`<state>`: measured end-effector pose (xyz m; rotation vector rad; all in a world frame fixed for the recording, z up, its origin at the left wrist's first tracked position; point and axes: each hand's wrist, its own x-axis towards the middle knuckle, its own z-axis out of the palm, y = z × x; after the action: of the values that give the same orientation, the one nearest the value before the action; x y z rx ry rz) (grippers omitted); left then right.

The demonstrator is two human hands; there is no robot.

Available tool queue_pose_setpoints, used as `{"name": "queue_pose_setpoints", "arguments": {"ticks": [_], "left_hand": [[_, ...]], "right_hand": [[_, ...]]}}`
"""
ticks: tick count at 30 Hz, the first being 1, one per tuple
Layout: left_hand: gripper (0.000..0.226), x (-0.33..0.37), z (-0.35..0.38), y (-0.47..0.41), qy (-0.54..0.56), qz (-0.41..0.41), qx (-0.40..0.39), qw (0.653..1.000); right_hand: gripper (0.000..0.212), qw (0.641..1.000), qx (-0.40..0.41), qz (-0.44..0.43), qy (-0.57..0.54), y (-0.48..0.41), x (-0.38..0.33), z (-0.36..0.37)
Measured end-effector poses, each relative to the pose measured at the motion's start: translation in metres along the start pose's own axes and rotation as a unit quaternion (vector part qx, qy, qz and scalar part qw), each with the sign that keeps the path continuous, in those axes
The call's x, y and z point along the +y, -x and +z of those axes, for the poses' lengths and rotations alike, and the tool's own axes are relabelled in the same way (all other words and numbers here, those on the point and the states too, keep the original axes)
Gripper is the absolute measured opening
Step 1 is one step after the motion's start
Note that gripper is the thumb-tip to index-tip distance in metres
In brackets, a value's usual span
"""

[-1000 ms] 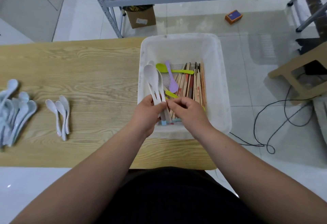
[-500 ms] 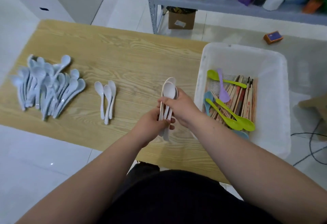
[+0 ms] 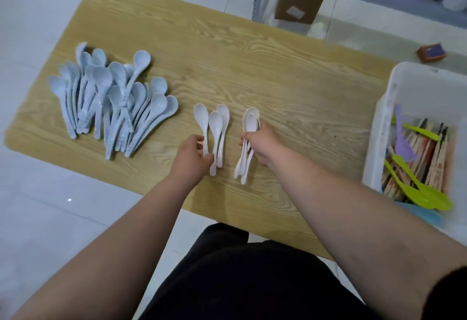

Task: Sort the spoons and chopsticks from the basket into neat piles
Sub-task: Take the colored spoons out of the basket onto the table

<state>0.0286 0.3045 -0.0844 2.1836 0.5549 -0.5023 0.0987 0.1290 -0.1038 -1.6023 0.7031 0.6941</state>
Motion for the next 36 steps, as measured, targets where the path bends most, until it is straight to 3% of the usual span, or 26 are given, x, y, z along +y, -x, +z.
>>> {"name": "queue_pose_setpoints", "arguments": {"ticks": [4, 7, 9, 13, 18, 21, 28, 32, 36], "left_hand": [[0.080, -0.018, -0.006, -0.029, -0.096, 0.042, -0.050, 0.993], [0.087, -0.021, -0.001, -0.040, -0.160, 0.099, -0.055, 0.981], [0.089, -0.020, 0.003, -0.041, -0.192, 0.124, -0.061, 0.972], [0.084, -0.019, 0.003, -0.043, -0.201, 0.156, -0.060, 0.965], [0.081, -0.026, -0.004, -0.047, -0.206, 0.173, -0.065, 0.961], [0.076, -0.030, -0.005, -0.045, -0.216, 0.192, -0.063, 0.955], [0.063, -0.034, -0.009, -0.048, -0.235, 0.213, -0.066, 0.946], [0.065, -0.041, -0.013, -0.044, -0.217, 0.249, -0.044, 0.943], [0.052, -0.047, -0.003, -0.041, -0.232, 0.324, -0.052, 0.916]], "right_hand": [[0.026, 0.998, 0.035, 0.020, 0.039, -0.018, -0.014, 0.028], [0.039, 0.993, 0.053, 0.010, 0.105, -0.018, -0.020, 0.042], [0.029, 0.989, 0.064, -0.008, 0.134, -0.012, -0.022, 0.047], [0.024, 0.980, 0.065, -0.048, 0.180, -0.005, -0.013, 0.045], [0.047, 0.971, 0.097, -0.081, 0.201, 0.005, 0.005, 0.036], [0.050, 0.970, 0.090, -0.078, 0.212, 0.012, 0.015, 0.035], [0.051, 0.986, 0.061, -0.055, 0.145, 0.009, 0.007, 0.054], [0.062, 0.966, 0.085, -0.128, 0.208, 0.018, 0.012, 0.052], [0.081, 0.945, 0.051, -0.166, 0.278, 0.027, 0.035, 0.051]]}}
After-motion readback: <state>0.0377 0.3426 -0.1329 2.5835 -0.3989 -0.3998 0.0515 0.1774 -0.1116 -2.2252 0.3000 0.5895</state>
